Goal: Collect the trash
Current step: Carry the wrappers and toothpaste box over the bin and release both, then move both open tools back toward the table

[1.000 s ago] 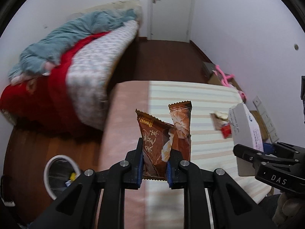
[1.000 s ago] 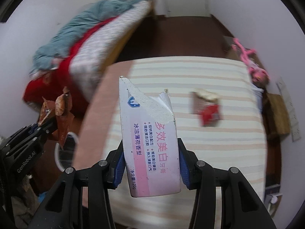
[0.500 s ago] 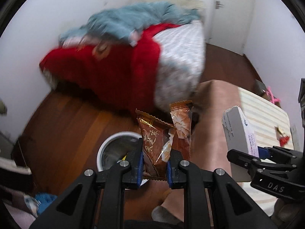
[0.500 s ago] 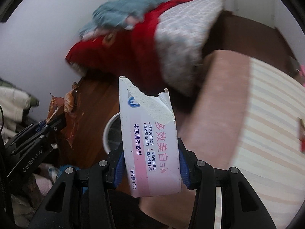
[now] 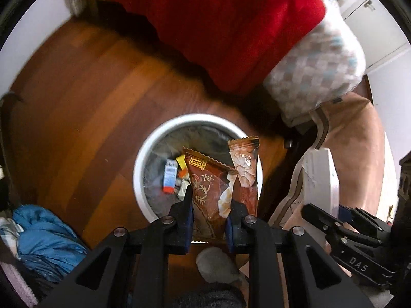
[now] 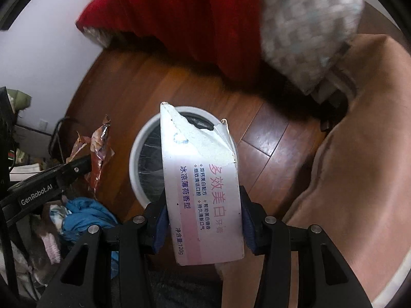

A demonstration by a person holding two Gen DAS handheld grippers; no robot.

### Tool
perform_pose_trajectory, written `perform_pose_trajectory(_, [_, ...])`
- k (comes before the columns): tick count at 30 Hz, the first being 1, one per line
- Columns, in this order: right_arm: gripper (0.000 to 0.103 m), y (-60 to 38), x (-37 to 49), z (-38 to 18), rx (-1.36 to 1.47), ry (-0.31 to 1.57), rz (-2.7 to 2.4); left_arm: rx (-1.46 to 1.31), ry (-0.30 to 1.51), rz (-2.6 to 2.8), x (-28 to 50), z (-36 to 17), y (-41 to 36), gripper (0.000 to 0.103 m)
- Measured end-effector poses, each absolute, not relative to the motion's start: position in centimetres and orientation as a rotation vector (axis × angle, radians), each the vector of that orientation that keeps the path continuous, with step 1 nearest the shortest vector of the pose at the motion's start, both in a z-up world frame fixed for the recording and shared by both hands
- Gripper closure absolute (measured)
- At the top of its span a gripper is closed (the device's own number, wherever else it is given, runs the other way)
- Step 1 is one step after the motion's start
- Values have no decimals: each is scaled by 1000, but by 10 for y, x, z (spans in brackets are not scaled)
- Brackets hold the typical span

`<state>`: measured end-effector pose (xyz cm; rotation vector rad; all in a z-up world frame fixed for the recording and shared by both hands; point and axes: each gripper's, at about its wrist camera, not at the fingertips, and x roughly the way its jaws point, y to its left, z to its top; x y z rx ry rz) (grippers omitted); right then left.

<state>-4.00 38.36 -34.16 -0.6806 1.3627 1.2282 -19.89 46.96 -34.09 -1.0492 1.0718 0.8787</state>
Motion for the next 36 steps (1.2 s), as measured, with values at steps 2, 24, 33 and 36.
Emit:
perform_pose_trajectory(2, [53,396,-40,-356,-698,1388,1223,-1088,1106,887,-199,-356,480,84])
perform_pose_trajectory(24, [0,412,-62,-393,-828,1364,1286,-960,1077,1176,-258,-345,439,3])
perform_pose_trajectory(33, [0,372,-65,-367,-875,1247,1227,-867,1090,1188,-249,-328,402,3])
perform_pose_trajectory(36, [0,363,-65,-355,-859,1238,1224,-853,1078,1188,-246,-321,392,3])
